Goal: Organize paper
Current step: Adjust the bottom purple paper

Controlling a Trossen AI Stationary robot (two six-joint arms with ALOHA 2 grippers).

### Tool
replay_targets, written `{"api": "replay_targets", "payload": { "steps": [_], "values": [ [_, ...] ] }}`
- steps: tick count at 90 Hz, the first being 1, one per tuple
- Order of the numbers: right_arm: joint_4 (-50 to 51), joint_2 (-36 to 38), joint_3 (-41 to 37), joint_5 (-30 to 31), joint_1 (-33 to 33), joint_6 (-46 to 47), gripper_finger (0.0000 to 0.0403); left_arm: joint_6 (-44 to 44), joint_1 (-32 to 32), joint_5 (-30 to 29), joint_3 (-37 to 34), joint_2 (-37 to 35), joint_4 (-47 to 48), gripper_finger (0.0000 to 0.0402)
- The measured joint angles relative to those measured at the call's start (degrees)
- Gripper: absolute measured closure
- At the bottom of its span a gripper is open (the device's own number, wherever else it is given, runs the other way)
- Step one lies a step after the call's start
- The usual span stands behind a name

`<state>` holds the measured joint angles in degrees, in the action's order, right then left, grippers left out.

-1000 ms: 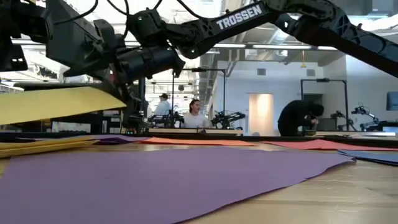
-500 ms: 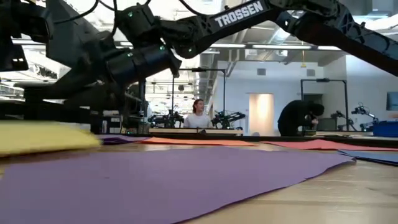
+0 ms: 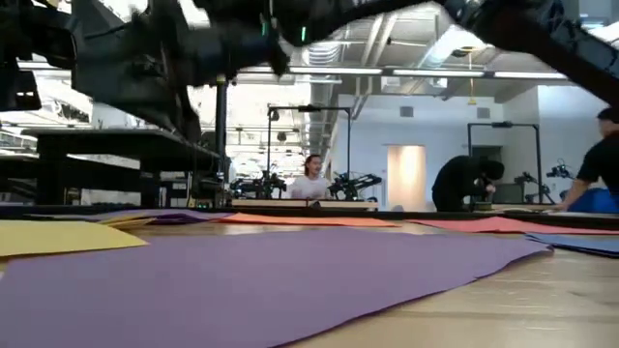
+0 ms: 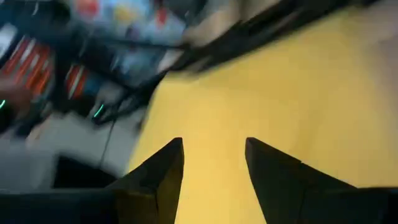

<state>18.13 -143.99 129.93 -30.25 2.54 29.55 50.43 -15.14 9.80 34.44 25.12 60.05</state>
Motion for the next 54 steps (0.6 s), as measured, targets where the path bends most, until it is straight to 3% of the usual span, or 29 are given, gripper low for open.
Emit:
{"api": "replay_targets", "payload": {
  "steps": [10,31,54],
  "values": [
    [9.02,-0.31,-0.15,4.67,6.02,-1.16,0.0244,0.42,0.00,0.00,0.00,0.00,-0.01,0.0265],
    [33.46,-0.67,-0.17,28.04,15.06,4.71,0.0295,-0.02,0.01,0.02,0.00,0.00,0.02,0.0265],
    [36.75,-0.22,-4.96,27.10,16.52,8.32,0.0389,-2.50,0.02,-0.04,0.02,0.00,0.02,0.0265]
  ]
}}
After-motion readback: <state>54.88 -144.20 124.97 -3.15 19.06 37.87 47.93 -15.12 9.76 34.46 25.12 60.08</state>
